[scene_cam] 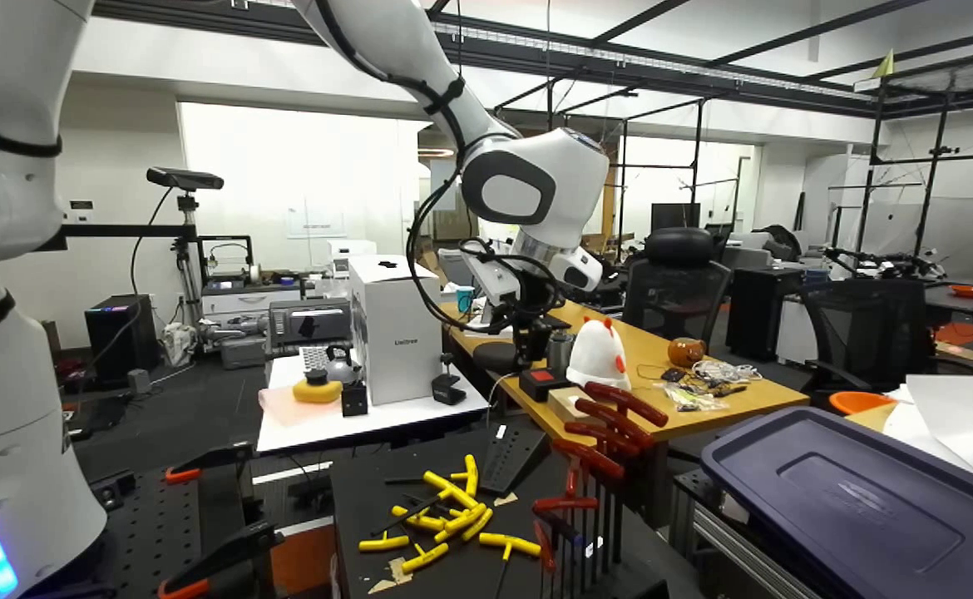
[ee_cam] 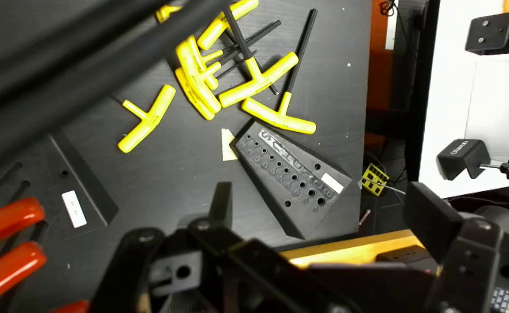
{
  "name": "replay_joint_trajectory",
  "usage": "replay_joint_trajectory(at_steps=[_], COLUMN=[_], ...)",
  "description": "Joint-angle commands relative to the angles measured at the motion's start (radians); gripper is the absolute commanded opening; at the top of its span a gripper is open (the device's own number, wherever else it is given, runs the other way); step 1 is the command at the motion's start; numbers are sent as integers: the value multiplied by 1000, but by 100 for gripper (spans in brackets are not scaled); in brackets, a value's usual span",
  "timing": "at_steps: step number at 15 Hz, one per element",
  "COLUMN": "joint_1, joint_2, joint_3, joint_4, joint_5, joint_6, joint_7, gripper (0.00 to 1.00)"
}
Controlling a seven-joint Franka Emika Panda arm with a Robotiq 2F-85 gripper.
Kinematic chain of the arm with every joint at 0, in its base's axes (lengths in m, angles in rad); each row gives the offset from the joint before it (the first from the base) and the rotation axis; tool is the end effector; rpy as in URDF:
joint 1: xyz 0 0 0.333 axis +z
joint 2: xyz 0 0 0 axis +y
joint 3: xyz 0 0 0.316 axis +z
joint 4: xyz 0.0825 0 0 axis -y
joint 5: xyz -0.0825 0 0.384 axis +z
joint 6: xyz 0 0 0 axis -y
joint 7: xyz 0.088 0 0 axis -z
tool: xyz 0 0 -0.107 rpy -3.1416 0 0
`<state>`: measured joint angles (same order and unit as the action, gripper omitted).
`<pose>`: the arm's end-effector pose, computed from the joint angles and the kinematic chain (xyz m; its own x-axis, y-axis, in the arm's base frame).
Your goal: Put the yellow object on the table
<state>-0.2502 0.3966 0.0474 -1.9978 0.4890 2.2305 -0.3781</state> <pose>0.5824 -0.1057 0.2500 0.9863 -0.1455 -0.0777 -0.1644 -0.9052 -0.3918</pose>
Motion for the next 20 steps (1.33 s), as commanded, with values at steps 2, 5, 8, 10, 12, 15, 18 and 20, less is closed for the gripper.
replay_joint_trajectory(at_steps=[2,5,8,10,12,15,18,20], joint_1=[27,71,126,162,185,193,192,186], joint_2=[-116,-141,-165,-190,-229,-284,-320,-279], joint_3=[-28,-55,-86,-108,-117,-113,-106,-104], joint_4=[-149,-190,-218,-233,-241,-246,-244,-212], joint_5=[-11,-103,-248,-344,-414,-451,-442,-428], joint_6=[133,210,252,259,231,199,171,183], joint_7=[11,110,261,371,440,478,491,463], gripper=[100,100,100,100,100,100,100,100])
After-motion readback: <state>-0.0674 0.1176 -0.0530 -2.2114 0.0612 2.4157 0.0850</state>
